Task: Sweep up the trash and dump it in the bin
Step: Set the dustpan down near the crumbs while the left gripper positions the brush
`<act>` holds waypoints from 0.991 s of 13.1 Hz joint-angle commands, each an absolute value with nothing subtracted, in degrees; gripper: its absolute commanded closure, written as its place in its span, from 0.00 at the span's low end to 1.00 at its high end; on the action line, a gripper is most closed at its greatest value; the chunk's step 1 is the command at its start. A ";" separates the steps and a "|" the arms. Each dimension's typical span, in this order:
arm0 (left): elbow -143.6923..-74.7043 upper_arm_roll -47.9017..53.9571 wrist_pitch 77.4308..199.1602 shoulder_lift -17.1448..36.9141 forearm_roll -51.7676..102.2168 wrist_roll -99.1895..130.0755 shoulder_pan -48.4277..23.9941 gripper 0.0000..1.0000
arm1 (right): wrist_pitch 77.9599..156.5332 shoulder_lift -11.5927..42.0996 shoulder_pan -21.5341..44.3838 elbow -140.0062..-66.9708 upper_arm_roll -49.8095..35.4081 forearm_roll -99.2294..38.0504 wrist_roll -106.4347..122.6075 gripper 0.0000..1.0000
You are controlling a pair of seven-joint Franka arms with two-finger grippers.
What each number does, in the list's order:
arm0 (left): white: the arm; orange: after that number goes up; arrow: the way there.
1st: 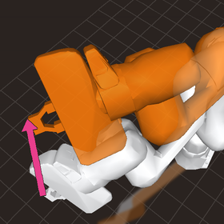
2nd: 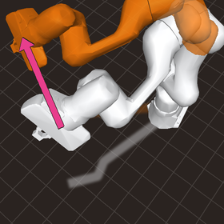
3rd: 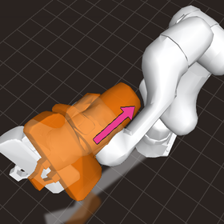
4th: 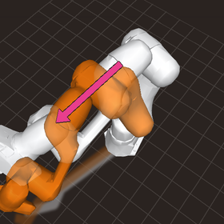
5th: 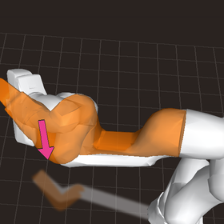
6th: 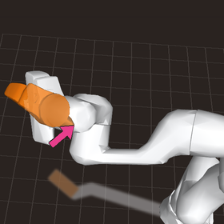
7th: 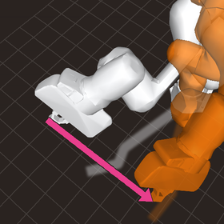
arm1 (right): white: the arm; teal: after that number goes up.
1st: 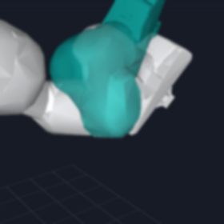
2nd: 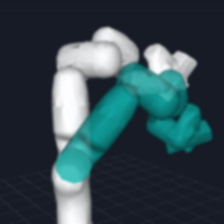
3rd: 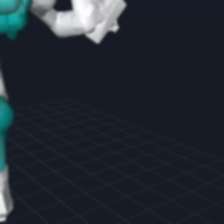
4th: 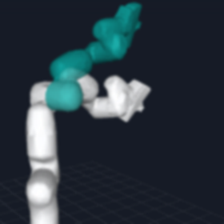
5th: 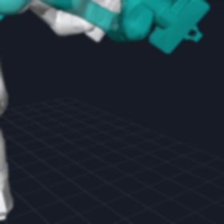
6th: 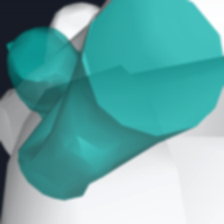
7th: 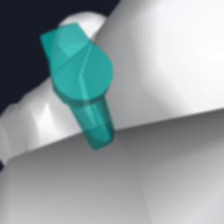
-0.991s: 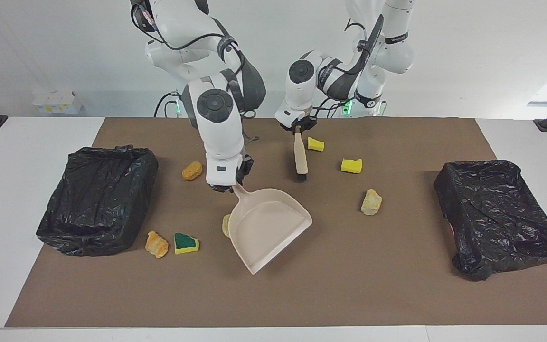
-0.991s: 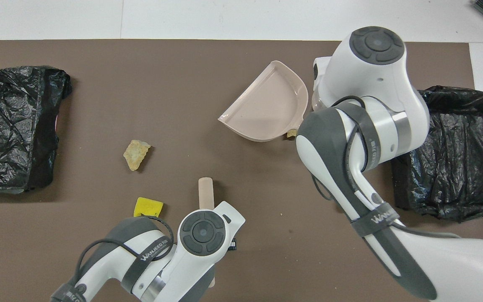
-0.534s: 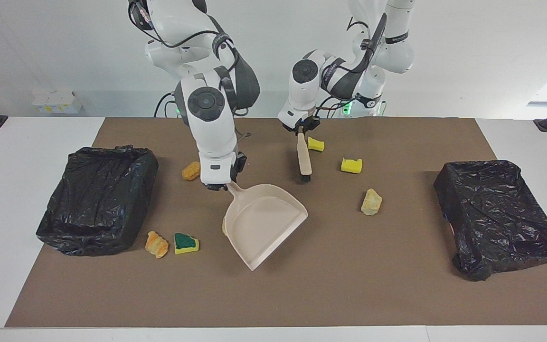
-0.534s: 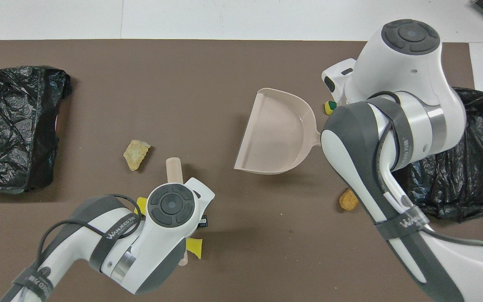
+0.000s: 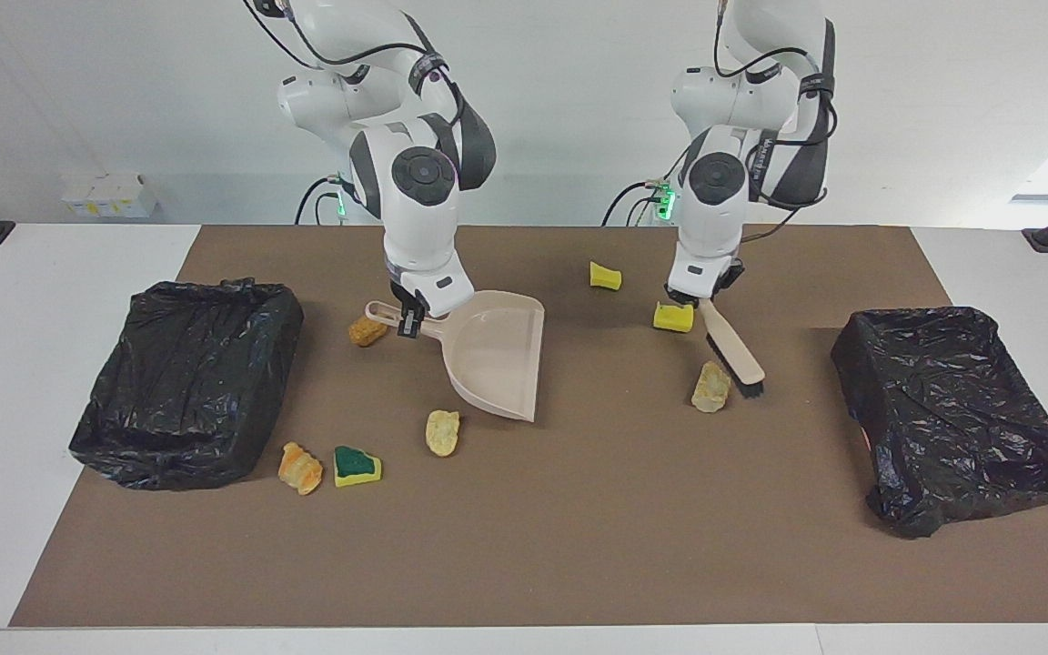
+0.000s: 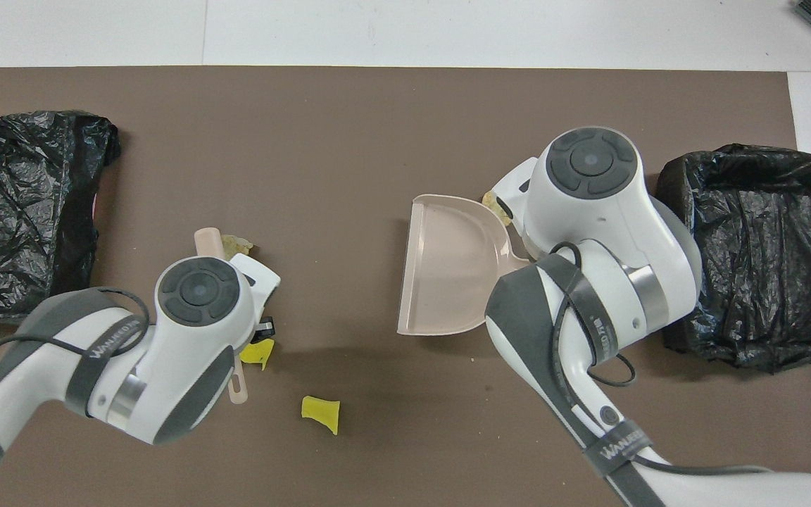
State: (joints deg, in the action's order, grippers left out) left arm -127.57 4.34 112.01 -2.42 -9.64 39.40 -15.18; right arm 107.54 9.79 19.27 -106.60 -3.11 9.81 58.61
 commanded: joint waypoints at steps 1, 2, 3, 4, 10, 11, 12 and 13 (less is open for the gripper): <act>-127.88 5.10 115.91 -2.02 -10.37 32.92 -10.74 1.00 | 111.61 6.68 19.60 -111.09 -3.25 11.69 61.61 1.00; -127.88 5.18 116.71 -1.76 -10.37 27.74 -8.29 1.00 | 111.10 6.59 19.69 -111.09 -3.25 11.78 61.79 1.00; -127.88 5.19 116.81 -0.97 -10.37 23.51 -7.39 1.00 | 110.57 6.24 20.04 -111.53 -3.25 12.04 61.79 1.00; -127.88 5.19 116.81 -0.01 -10.37 19.64 -7.30 1.00 | 110.57 6.24 21.52 -112.40 -3.25 12.65 61.00 1.00; -128.58 5.63 116.19 0.35 -4.24 5.10 -11.85 1.00 | 111.88 7.21 24.70 -114.52 -3.25 13.45 53.61 1.00; -128.50 5.71 115.93 0.26 -3.61 5.10 -13.87 1.00 | 112.93 7.21 24.61 -114.61 -3.25 13.45 53.79 1.00; -128.41 5.71 115.84 0.09 -3.52 5.10 -16.32 1.00 | 114.07 7.29 24.70 -114.96 -3.25 13.45 54.05 1.00; -127.97 5.71 115.67 0.09 -3.43 5.10 -17.83 1.00 | 114.87 7.82 24.70 -115.05 -3.25 13.45 54.05 1.00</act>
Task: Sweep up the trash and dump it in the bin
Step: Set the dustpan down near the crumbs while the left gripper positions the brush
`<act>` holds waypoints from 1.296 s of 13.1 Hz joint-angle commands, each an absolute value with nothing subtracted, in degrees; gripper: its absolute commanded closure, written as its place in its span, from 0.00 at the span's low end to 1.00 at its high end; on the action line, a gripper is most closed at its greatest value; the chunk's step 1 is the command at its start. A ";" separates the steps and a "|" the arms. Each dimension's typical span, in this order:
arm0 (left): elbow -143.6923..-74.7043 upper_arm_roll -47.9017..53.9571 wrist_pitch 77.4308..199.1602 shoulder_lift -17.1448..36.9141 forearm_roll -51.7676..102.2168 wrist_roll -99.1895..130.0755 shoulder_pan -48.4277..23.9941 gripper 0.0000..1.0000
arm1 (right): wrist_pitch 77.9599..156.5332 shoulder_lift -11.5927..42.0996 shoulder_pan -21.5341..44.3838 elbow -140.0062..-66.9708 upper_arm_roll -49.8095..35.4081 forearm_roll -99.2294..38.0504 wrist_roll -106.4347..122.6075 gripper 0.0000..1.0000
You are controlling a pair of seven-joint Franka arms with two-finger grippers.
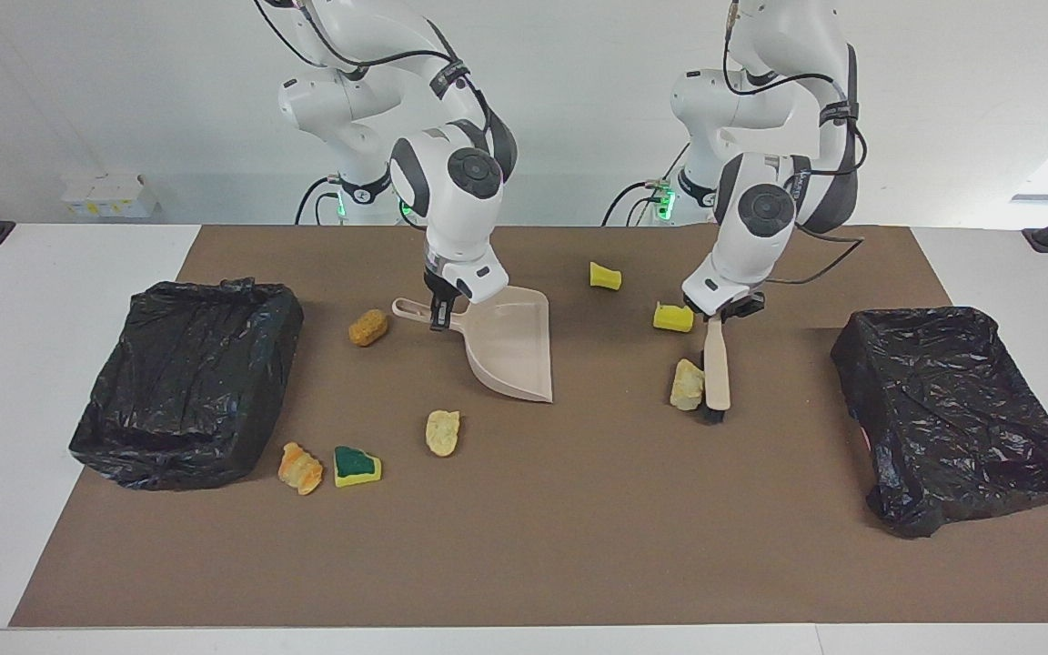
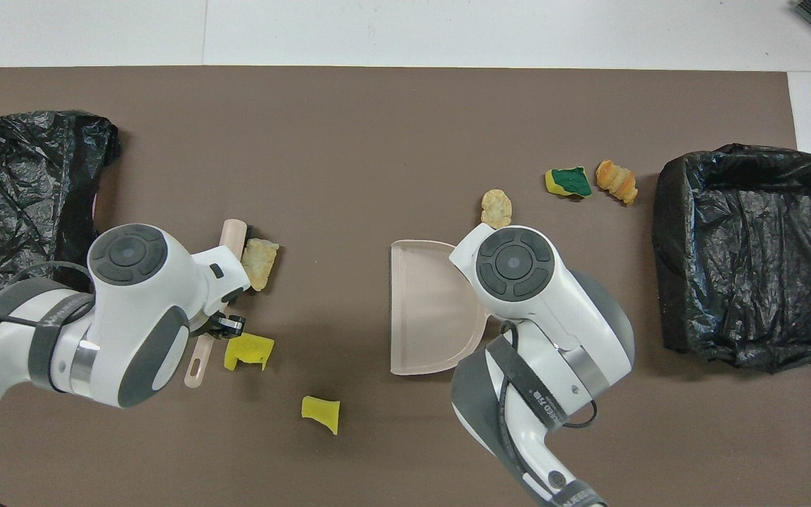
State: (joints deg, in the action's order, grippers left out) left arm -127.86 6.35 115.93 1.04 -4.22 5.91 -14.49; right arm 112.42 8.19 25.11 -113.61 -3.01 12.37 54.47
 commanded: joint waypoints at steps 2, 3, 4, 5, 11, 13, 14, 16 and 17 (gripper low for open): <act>-126.22 5.71 114.62 0.35 -2.29 5.79 -21.08 1.00 | 116.53 9.48 26.09 -115.05 -3.25 14.84 53.97 1.00; -125.51 5.80 112.52 -0.17 -2.20 6.58 -21.44 1.00 | 117.33 10.01 26.19 -115.05 -3.25 15.64 54.05 1.00; -125.42 5.80 110.06 -2.00 -2.20 8.68 -21.45 1.00 | 118.29 10.11 26.19 -115.05 -3.25 15.56 54.05 1.00; -125.68 5.71 107.95 -3.59 -2.20 11.92 -21.45 1.00 | 118.47 10.37 26.28 -115.05 -3.25 15.56 53.97 1.00; -131.90 5.63 104.50 -8.42 -2.20 41.87 -21.18 1.00 | 119.00 10.63 26.19 -115.05 -3.25 15.56 53.79 1.00; -135.60 5.63 105.20 -10.80 -2.20 48.13 -20.74 1.00 | 119.00 10.63 26.19 -115.05 -3.25 15.56 53.61 1.00; -137.09 5.63 105.21 -11.85 -2.20 51.64 -20.66 1.00 | 119.00 10.63 26.19 -115.05 -3.25 15.56 53.61 1.00; -140.96 5.71 105.29 -14.49 -2.20 53.35 -21.00 1.00 | 119.26 10.63 26.19 -115.05 -3.25 15.56 53.53 1.00; -141.85 5.71 105.38 -14.68 -2.11 53.70 -21.27 1.00 | 119.35 10.63 26.19 -115.05 -3.25 15.56 53.53 1.00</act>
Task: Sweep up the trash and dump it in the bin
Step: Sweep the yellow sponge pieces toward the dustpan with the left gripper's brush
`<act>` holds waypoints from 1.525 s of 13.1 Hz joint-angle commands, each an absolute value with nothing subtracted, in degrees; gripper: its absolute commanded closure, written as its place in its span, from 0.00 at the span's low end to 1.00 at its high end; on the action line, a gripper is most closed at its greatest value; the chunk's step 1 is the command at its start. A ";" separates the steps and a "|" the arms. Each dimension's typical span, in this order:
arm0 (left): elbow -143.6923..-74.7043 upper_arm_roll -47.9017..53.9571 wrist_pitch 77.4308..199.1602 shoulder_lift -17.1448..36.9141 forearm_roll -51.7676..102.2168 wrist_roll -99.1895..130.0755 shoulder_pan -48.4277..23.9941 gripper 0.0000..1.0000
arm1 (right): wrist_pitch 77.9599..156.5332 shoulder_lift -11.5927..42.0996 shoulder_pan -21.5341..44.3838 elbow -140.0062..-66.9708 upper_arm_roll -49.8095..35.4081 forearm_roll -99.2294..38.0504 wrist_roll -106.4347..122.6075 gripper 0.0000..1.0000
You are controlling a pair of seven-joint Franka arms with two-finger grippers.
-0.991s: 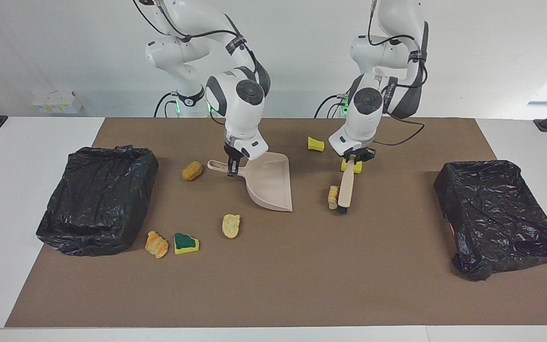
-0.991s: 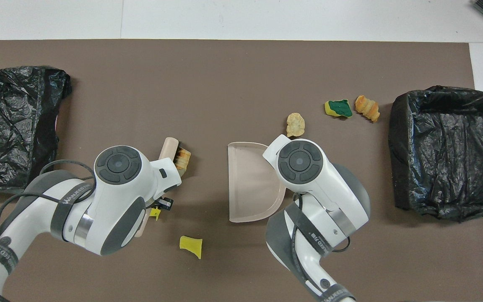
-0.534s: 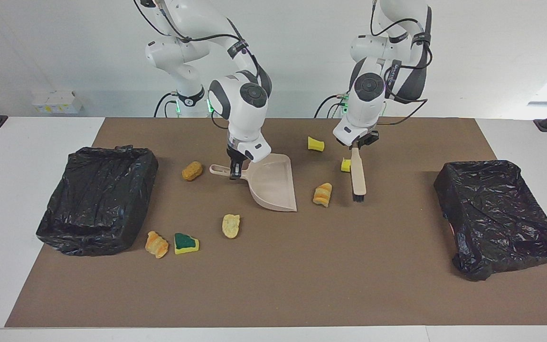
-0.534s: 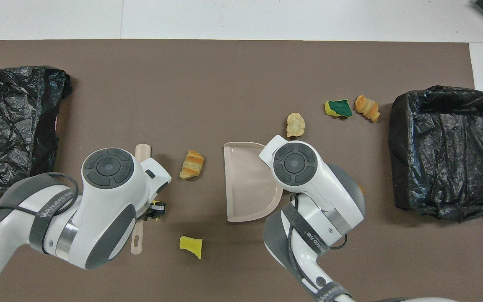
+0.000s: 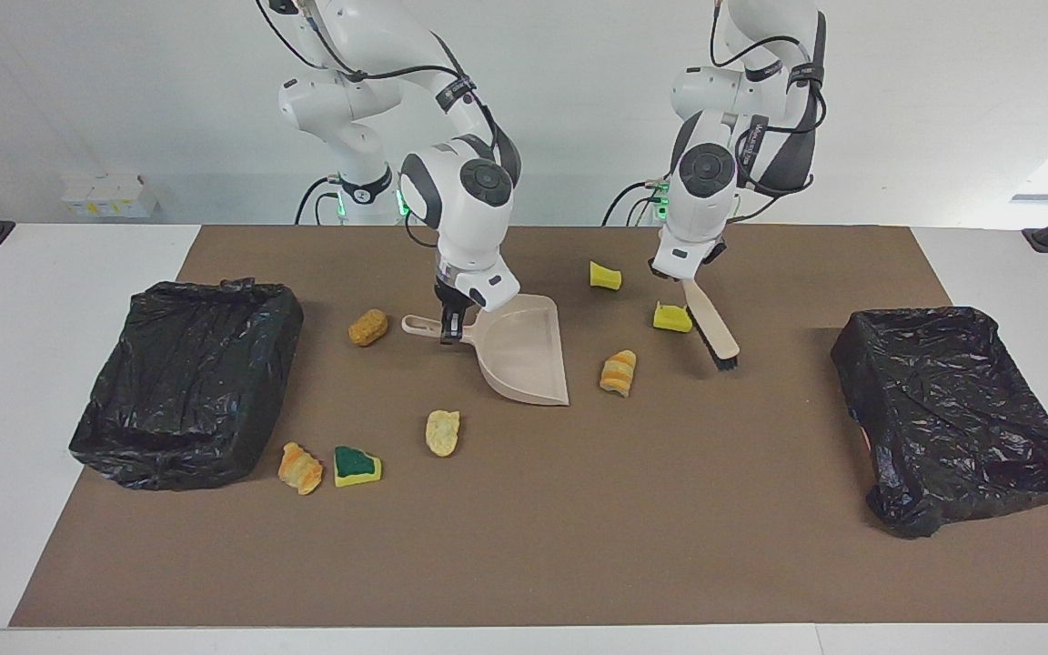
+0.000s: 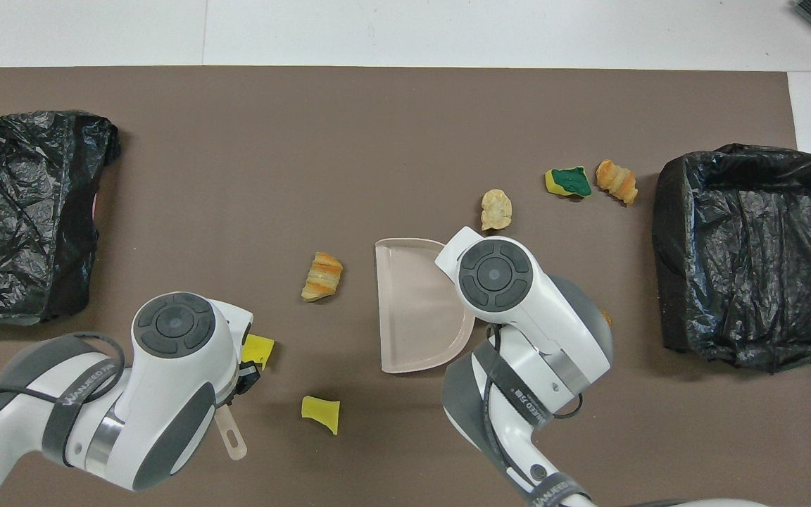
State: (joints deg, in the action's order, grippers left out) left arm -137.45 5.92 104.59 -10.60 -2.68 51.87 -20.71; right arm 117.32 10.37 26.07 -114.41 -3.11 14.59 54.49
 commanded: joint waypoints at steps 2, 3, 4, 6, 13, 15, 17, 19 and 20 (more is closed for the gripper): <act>-142.82 5.80 106.16 -14.24 0.07 55.19 -21.36 1.00 | 119.36 10.63 26.19 -115.05 -3.25 15.56 53.53 1.00; -142.74 5.80 106.87 -13.98 2.96 55.63 -21.36 1.00 | 119.36 10.63 26.19 -115.05 -3.25 15.56 53.53 1.00; -142.73 5.80 108.35 -13.89 5.34 56.07 -21.44 1.00 | 119.27 10.63 26.19 -115.05 -3.25 15.56 53.53 1.00; -142.56 5.80 111.25 -11.70 7.45 56.60 -23.54 1.00 | 119.27 10.63 26.19 -115.05 -3.25 15.56 53.53 1.00; -130.62 5.80 114.26 -3.00 10.64 50.99 -24.61 1.00 | 119.36 10.63 26.19 -115.05 -3.25 15.56 53.53 1.00; -129.90 5.71 114.35 -2.55 10.02 49.40 -24.52 1.00 | 119.36 10.63 26.19 -115.05 -3.25 15.56 53.53 1.00; -129.90 5.71 113.47 -2.64 9.93 48.34 -24.52 1.00 | 119.53 10.63 26.19 -115.05 -3.25 15.56 53.52 1.00; -129.90 5.71 113.20 -2.64 9.93 48.43 -24.52 1.00 | 119.62 10.63 26.19 -115.05 -3.25 15.47 53.44 1.00; -130.08 5.71 113.55 -2.64 10.02 48.17 -24.35 1.00 | 119.62 10.63 26.19 -115.05 -3.25 15.56 53.44 1.00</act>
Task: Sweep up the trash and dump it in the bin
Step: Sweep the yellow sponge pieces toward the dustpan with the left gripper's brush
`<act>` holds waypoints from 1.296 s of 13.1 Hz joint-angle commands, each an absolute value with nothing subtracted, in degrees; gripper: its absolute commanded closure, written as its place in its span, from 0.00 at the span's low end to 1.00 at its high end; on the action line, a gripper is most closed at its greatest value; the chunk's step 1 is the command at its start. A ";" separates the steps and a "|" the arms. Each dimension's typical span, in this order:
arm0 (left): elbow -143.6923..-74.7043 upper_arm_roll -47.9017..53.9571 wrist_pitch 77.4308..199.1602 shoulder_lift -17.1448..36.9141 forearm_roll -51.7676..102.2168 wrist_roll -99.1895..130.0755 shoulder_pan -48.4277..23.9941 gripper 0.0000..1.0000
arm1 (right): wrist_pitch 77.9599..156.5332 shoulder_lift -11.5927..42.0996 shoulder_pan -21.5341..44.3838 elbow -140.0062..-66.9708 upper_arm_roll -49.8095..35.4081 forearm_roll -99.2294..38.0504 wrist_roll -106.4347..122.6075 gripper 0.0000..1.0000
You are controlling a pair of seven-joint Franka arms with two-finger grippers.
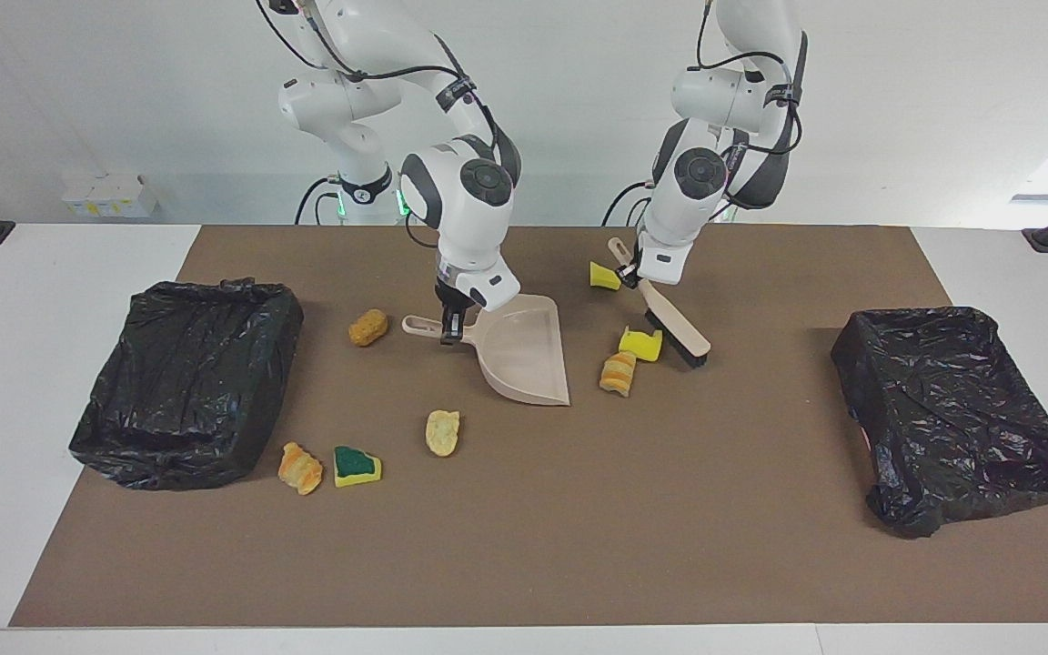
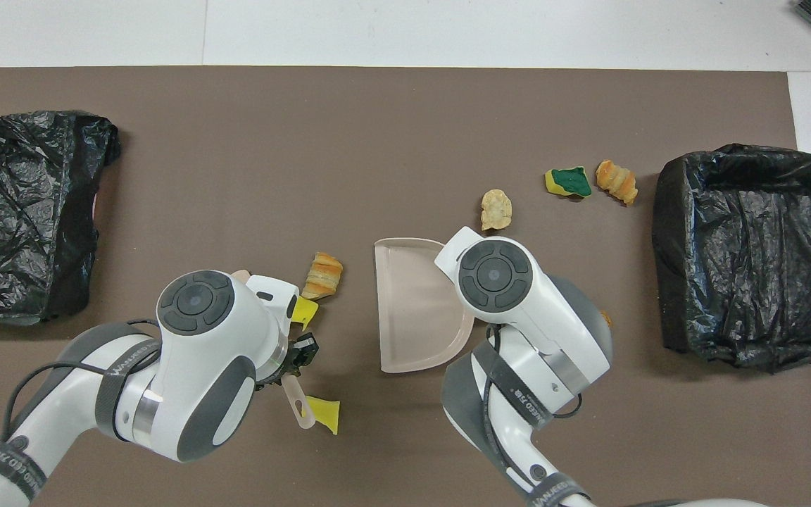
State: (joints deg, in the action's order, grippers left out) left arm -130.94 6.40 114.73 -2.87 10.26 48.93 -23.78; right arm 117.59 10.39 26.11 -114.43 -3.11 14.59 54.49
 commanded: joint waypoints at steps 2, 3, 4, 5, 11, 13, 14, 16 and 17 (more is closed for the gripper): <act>-130.08 5.71 113.38 -2.64 9.93 47.81 -24.61 1.00 | 119.62 10.63 26.19 -115.05 -3.25 15.47 53.44 1.00; -130.69 5.71 113.20 -3.16 9.93 47.55 -24.61 1.00 | 119.62 10.63 26.19 -115.05 -3.25 15.47 53.44 1.00; -130.69 5.80 110.16 -3.60 9.84 48.16 -24.78 1.00 | 119.62 10.63 26.19 -115.05 -3.25 15.47 53.44 1.00; -129.82 5.71 108.65 -3.69 9.06 48.25 -24.61 1.00 | 119.62 10.63 26.19 -115.05 -3.25 15.47 53.44 1.00; -129.20 5.45 109.07 -3.60 7.38 46.14 -23.29 1.00 | 119.62 10.63 26.19 -115.05 -3.25 15.47 53.44 1.00; -128.24 5.36 107.59 -3.95 7.38 46.58 -23.38 1.00 | 119.62 10.63 26.19 -115.14 -3.25 15.47 53.00 1.00; -128.15 5.36 106.62 -4.30 7.38 46.67 -23.47 1.00 | 119.62 10.63 26.19 -115.05 -3.25 15.47 53.00 1.00; -128.23 5.54 105.56 -5.09 7.38 46.76 -23.47 1.00 | 119.53 10.63 26.19 -115.14 -3.25 15.47 53.00 1.00; -128.15 5.54 104.34 -5.10 7.38 46.76 -23.55 1.00 | 119.62 10.63 26.19 -115.14 -3.25 15.47 52.82 1.00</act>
